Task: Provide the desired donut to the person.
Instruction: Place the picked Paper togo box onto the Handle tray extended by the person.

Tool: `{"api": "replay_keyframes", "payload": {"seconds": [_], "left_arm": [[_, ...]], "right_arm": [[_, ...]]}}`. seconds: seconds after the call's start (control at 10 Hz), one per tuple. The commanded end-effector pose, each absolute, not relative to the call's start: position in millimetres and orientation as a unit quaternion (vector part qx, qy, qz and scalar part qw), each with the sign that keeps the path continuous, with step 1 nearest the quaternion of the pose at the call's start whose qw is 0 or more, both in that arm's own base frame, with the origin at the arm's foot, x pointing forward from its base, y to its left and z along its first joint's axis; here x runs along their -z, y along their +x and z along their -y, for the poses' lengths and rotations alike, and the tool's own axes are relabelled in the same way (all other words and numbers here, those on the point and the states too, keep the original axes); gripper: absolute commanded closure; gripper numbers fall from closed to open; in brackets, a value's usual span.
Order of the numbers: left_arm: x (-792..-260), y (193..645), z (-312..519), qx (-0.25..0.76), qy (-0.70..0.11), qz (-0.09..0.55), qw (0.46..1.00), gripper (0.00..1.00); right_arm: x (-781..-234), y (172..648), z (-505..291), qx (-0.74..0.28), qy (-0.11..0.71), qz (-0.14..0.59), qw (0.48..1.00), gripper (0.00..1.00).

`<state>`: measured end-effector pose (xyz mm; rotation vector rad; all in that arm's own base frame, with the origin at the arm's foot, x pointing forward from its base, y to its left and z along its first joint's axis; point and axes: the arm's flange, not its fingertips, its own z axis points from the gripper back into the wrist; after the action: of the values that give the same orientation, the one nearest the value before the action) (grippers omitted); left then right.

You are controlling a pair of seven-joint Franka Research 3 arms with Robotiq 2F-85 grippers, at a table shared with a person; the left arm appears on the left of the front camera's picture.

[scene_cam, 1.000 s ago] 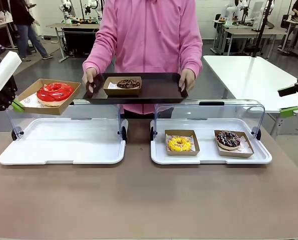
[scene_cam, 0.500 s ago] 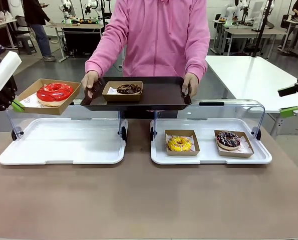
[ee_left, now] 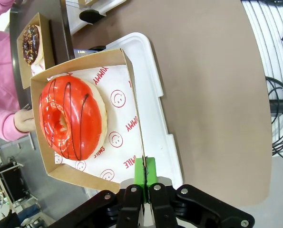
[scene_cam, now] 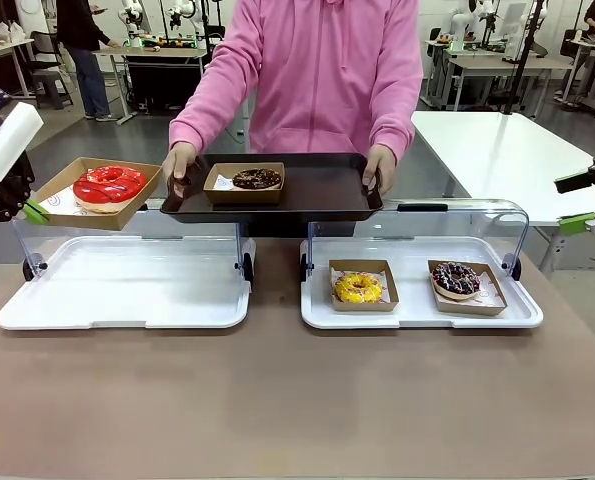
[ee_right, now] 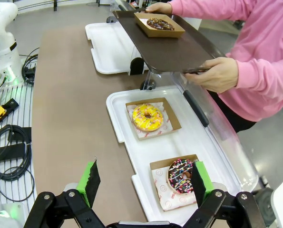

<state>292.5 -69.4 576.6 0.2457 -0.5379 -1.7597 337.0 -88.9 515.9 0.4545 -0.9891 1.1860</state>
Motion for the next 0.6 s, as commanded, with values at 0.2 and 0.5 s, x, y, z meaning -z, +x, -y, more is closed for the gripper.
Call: {"api": "replay_keyframes", "payload": {"seconds": [0.2,0.5], "left_arm": [[-575.9,292.7,72.2,0.751,0.116,0.233,0.607,1.00],[-575.9,292.7,72.2,0.751,0.116,0.233,0.607,1.00]], "right_arm": [[-515.0,339.2,88.0,-0.533,0.206,0.451,0.686,0.00],[-515.0,339.2,88.0,-0.533,0.206,0.451,0.686,0.00]]}}
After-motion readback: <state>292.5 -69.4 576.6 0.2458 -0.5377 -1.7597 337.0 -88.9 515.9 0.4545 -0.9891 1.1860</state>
